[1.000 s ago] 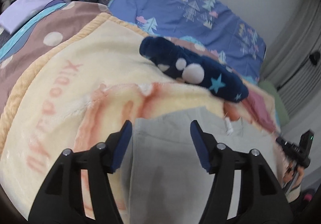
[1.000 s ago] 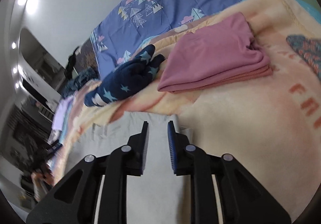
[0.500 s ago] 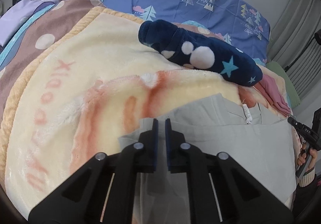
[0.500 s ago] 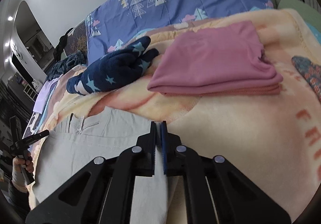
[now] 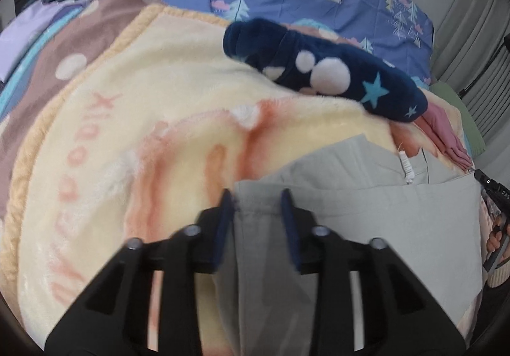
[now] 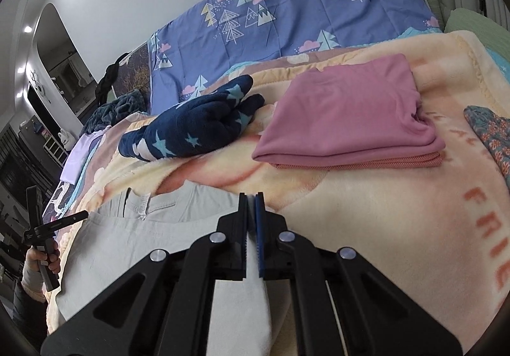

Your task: Fold small clothes

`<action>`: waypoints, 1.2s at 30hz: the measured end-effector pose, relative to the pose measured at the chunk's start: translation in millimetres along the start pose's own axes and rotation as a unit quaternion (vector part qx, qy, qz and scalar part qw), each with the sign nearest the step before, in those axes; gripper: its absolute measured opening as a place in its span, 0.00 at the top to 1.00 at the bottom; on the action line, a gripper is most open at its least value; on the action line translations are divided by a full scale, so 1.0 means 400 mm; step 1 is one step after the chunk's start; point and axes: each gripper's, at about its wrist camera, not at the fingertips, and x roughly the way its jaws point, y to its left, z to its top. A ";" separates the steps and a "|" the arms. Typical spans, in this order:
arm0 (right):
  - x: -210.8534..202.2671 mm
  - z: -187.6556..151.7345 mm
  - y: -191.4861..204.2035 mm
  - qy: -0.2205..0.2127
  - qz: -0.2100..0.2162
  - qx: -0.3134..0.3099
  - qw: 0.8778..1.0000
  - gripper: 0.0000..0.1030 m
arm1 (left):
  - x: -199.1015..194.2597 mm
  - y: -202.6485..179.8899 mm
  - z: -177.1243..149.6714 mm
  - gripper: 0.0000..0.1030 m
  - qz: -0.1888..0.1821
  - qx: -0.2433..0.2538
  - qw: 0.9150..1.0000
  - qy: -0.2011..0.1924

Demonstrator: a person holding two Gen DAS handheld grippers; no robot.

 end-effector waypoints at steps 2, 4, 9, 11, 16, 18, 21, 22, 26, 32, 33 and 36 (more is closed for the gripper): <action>0.007 -0.004 -0.003 0.003 -0.001 0.005 1.000 0.96 | 0.008 0.002 0.000 0.92 -0.016 -0.007 1.000 -0.001; 0.006 -0.004 -0.007 0.001 -0.001 0.009 1.000 0.96 | -0.014 -0.008 0.001 0.92 -0.015 -0.002 1.000 -0.024; -0.039 0.010 -0.007 -0.037 0.025 0.019 0.999 0.96 | -0.122 -0.039 0.020 0.93 -0.032 0.014 0.995 -0.089; -0.045 0.027 -0.011 -0.046 0.036 0.030 0.998 0.96 | -0.146 -0.047 0.038 0.93 -0.030 0.018 0.994 -0.106; 0.038 0.071 -0.046 -0.015 0.021 0.056 0.998 0.96 | -0.079 -0.041 0.080 0.92 -0.004 0.012 0.995 -0.095; 0.084 0.070 -0.066 0.006 -0.005 0.069 0.998 0.95 | -0.009 -0.025 0.080 0.88 0.015 0.002 0.998 -0.066; 0.121 0.036 -0.118 0.033 -0.008 0.124 0.992 0.84 | 0.047 0.002 0.052 0.76 0.033 -0.015 0.999 -0.038; 0.117 0.021 -0.132 0.034 0.003 0.137 0.990 0.84 | 0.043 0.009 0.041 0.71 0.029 -0.021 0.998 -0.042; 0.054 -0.024 -0.151 0.030 0.018 0.127 0.991 0.83 | -0.060 -0.004 0.005 0.60 0.017 -0.016 0.996 -0.085; 0.003 -0.066 -0.174 0.045 0.047 0.109 0.992 0.75 | -0.174 -0.293 -0.152 0.41 -0.050 0.148 0.985 -0.068; 0.008 -0.069 -0.179 0.049 0.055 0.113 0.991 0.74 | -0.176 -0.360 -0.194 0.37 -0.069 0.180 0.980 -0.056; 0.016 -0.084 -0.198 0.045 0.079 0.134 0.987 0.74 | -0.169 -0.572 -0.340 0.27 -0.107 0.282 0.953 -0.028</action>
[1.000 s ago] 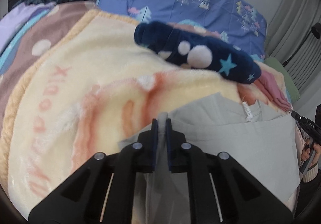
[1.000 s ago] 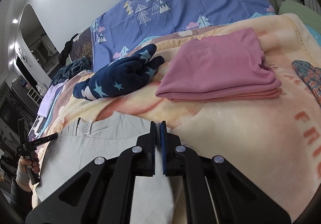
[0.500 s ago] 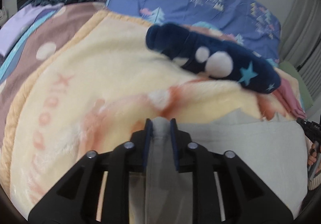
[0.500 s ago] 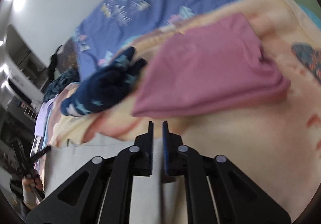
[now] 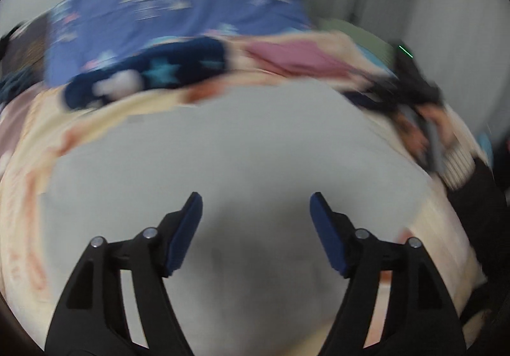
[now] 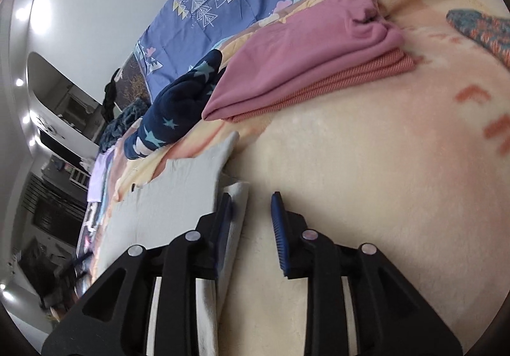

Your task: Fold small clothes

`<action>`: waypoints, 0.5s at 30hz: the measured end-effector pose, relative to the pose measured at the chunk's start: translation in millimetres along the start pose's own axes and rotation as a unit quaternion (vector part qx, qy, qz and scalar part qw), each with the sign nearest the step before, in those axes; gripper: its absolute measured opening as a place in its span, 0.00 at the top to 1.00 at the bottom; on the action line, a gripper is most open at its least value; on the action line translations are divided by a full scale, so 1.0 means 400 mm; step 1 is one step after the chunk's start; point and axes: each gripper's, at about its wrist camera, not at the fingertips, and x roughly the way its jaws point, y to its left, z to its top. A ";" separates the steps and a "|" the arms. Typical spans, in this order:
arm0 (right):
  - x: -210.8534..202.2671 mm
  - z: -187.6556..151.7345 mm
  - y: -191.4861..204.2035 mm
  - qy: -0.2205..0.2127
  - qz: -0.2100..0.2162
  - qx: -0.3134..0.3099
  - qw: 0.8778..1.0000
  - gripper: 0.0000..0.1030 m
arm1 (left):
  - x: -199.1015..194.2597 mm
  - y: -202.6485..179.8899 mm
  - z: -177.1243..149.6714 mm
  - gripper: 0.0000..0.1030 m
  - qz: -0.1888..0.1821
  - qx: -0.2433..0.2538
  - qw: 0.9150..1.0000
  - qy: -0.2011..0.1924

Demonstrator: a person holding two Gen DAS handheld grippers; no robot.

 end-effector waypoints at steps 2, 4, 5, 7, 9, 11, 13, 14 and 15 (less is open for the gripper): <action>-0.005 -0.008 -0.011 -0.003 0.014 0.003 1.000 0.74 | 0.036 -0.150 -0.012 0.21 0.002 0.074 0.997 0.011; -0.015 -0.015 -0.024 -0.005 0.033 0.009 0.999 0.74 | 0.065 -0.257 -0.018 0.19 0.002 0.124 0.992 0.015; -0.020 -0.016 -0.029 -0.004 0.042 0.011 0.999 0.74 | 0.082 -0.306 -0.020 0.19 -0.002 0.143 0.989 0.022; -0.029 -0.015 -0.037 -0.003 0.054 0.013 0.998 0.74 | 0.113 -0.386 -0.024 0.18 0.003 0.176 0.984 0.030; -0.032 -0.015 -0.037 0.002 0.060 0.010 0.998 0.74 | 0.142 -0.444 -0.029 0.18 0.025 0.208 0.977 0.035; -0.032 -0.016 -0.035 0.007 0.060 0.004 0.998 0.74 | 0.176 -0.485 -0.031 0.18 0.058 0.225 0.972 0.039; -0.033 -0.018 -0.030 0.011 0.059 -0.001 0.998 0.72 | 0.191 -0.508 -0.030 0.18 0.079 0.223 0.971 0.039; -0.033 -0.017 -0.028 0.012 0.060 -0.003 0.998 0.71 | 0.200 -0.519 -0.026 0.18 0.090 0.223 0.970 0.038; -0.033 -0.016 -0.027 0.013 0.061 -0.004 0.998 0.71 | 0.205 -0.525 -0.023 0.18 0.101 0.225 0.968 0.035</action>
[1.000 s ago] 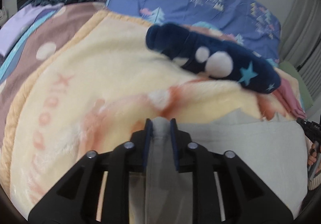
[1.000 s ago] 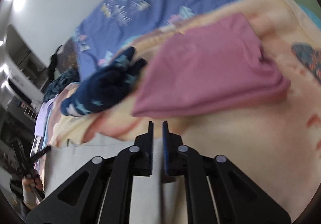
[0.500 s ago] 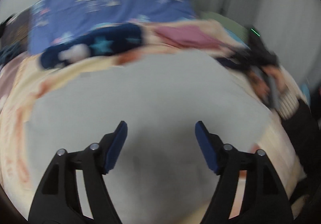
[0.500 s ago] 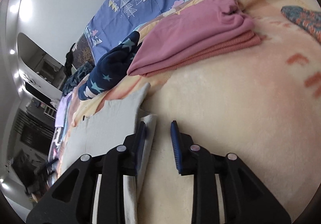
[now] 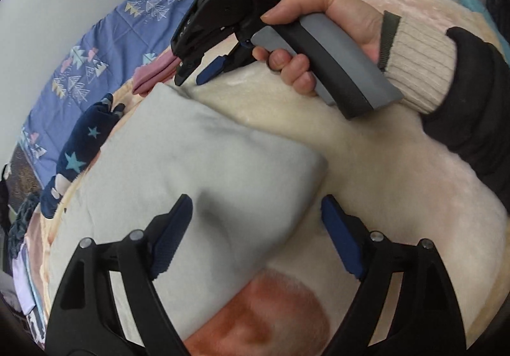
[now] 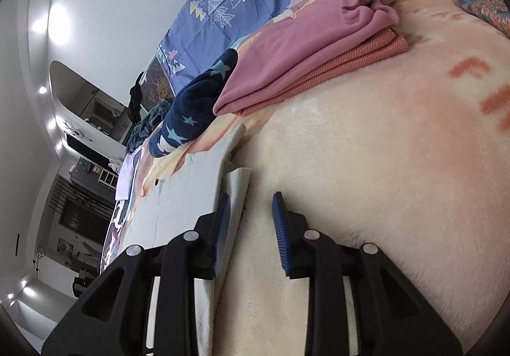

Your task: Fold small clothes

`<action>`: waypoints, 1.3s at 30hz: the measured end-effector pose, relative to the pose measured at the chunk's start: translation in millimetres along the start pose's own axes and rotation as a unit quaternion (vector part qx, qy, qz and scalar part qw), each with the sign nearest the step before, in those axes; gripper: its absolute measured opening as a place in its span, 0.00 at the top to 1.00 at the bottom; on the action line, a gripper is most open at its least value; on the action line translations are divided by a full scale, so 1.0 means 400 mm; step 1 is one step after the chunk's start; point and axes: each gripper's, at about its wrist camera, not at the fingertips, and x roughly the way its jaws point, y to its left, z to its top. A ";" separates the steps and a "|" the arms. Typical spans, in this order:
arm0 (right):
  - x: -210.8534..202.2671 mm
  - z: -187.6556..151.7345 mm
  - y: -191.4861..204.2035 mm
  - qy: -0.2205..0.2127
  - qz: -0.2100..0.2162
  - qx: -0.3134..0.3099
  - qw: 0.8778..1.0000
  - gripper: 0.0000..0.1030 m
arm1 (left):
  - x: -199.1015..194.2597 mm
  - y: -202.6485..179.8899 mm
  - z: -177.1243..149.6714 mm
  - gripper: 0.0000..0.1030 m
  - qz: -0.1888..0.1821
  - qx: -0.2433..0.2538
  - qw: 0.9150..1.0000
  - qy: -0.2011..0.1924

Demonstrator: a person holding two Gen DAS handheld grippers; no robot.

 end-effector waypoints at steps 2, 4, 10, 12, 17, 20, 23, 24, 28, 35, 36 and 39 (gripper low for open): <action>0.000 0.000 -0.001 0.002 0.003 0.002 1.000 0.70 | 0.004 -0.019 0.017 0.19 0.025 0.007 1.000 -0.003; 0.001 0.001 -0.003 0.003 0.008 0.004 1.000 0.70 | 0.003 -0.032 0.030 0.25 0.036 0.010 0.999 -0.001; 0.009 0.002 0.013 0.014 0.023 -0.016 1.000 0.55 | -0.018 -0.013 0.037 0.54 0.034 -0.019 0.999 0.009; 0.010 0.001 0.018 0.013 0.023 -0.019 0.999 0.54 | -0.021 0.019 0.045 0.62 0.021 -0.056 0.998 0.012; 0.009 0.001 0.010 0.012 0.033 -0.007 0.999 0.54 | -0.039 0.094 0.044 0.64 -0.019 -0.147 0.989 0.011; 0.010 0.000 0.015 0.015 0.031 -0.012 0.999 0.54 | -0.036 0.091 0.040 0.64 -0.031 -0.149 0.988 0.011; 0.011 -0.001 0.018 0.019 0.033 -0.014 0.999 0.53 | -0.035 0.072 0.040 0.64 -0.040 -0.139 0.989 0.002; 0.016 0.005 0.018 0.022 0.034 -0.015 0.999 0.53 | -0.036 0.067 0.042 0.64 -0.042 -0.136 0.990 -0.002; 0.033 -0.001 0.037 0.039 0.017 -0.041 0.998 0.52 | -0.030 0.051 0.053 0.71 -0.043 -0.118 0.992 -0.012; 0.075 0.017 0.046 0.047 0.020 -0.029 0.998 0.96 | -0.011 0.047 0.044 0.93 -0.072 -0.118 0.990 -0.010; 0.083 0.024 0.050 0.048 0.009 -0.026 0.998 0.96 | -0.016 0.045 0.042 0.94 -0.076 -0.114 0.990 -0.016; 0.052 0.051 0.089 0.014 0.018 -0.034 0.999 0.97 | -0.023 0.021 0.036 0.96 -0.083 -0.091 0.992 -0.021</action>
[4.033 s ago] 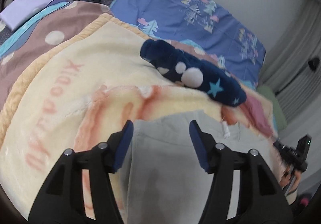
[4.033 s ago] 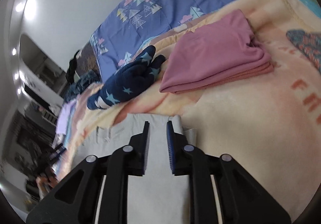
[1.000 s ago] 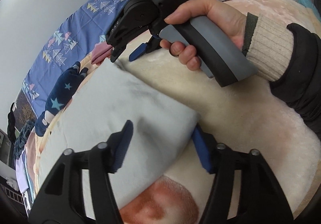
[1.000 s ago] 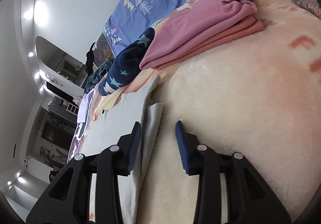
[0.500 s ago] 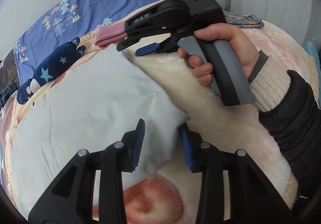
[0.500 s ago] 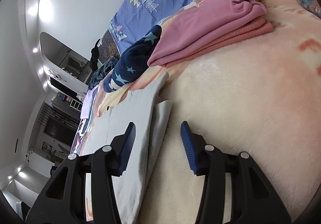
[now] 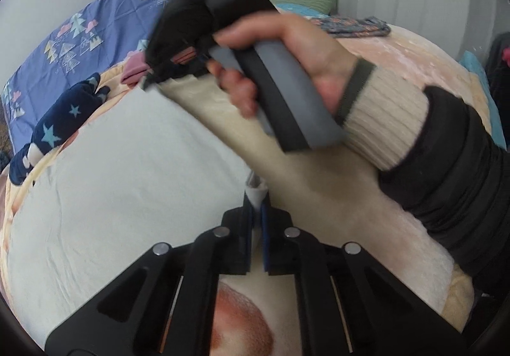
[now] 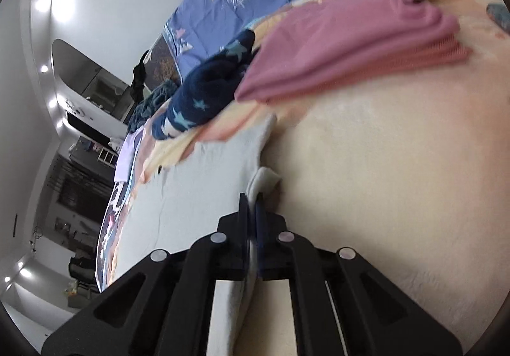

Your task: Fold small clothes

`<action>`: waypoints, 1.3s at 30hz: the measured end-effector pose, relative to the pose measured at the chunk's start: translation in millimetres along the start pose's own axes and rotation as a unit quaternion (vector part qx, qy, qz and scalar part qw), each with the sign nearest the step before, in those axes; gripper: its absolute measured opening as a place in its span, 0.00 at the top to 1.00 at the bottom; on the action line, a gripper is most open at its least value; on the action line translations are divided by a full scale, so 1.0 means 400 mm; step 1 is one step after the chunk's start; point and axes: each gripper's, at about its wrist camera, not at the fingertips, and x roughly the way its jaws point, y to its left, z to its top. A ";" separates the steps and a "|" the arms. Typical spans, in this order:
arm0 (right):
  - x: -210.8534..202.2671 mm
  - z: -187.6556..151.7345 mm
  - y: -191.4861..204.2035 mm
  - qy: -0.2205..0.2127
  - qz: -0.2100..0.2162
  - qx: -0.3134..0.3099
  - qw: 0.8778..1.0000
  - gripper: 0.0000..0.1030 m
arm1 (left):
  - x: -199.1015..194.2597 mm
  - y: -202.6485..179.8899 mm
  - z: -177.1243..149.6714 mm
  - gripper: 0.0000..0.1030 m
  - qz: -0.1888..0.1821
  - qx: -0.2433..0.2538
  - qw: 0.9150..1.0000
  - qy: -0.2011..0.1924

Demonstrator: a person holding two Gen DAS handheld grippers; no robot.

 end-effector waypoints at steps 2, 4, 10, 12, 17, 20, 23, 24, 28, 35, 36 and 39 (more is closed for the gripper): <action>-0.026 0.011 0.040 -0.021 0.000 -0.025 0.999 0.97 | 0.010 -0.005 -0.009 0.96 0.003 0.009 1.000 0.004; -0.022 0.011 0.055 -0.025 -0.026 -0.042 0.998 0.97 | 0.016 0.004 -0.010 0.96 -0.004 0.001 1.000 0.006; 0.018 0.013 -0.093 -0.026 -0.041 0.054 0.997 0.99 | 0.030 0.008 -0.019 0.96 -0.020 -0.001 1.000 0.016; -0.014 0.019 -0.101 -0.045 -0.024 0.066 0.997 1.00 | 0.030 0.012 -0.021 0.96 -0.025 -0.005 1.000 0.016; -0.038 0.014 -0.091 -0.012 0.008 0.066 0.998 0.52 | 0.035 0.021 -0.021 0.95 -0.039 -0.013 0.999 0.018; 0.005 0.006 -0.045 0.031 -0.025 0.006 0.999 0.50 | 0.039 0.019 -0.024 0.95 -0.041 -0.010 0.999 0.019; 0.018 -0.001 0.023 -0.013 -0.107 -0.048 0.993 0.97 | 0.041 0.018 -0.025 0.95 -0.042 -0.011 0.999 0.019; -0.001 -0.003 0.036 -0.042 -0.107 -0.044 0.992 0.97 | 0.041 0.018 -0.026 0.95 -0.043 -0.013 0.999 0.018; 0.009 -0.009 0.054 -0.047 -0.155 -0.087 0.983 0.98 | 0.055 0.019 -0.032 0.95 -0.049 -0.019 0.998 0.022; -0.048 0.004 -0.125 -0.079 -0.077 0.082 0.990 0.99 | 0.029 0.039 -0.045 0.91 -0.082 -0.042 0.996 0.005; -0.067 -0.009 -0.117 -0.081 -0.069 0.085 0.991 0.98 | 0.017 0.043 -0.049 0.86 -0.090 -0.046 0.995 0.003; -0.119 -0.033 -0.064 -0.057 -0.038 0.044 0.997 0.95 | -0.034 0.059 -0.067 0.57 -0.092 -0.061 0.994 -0.007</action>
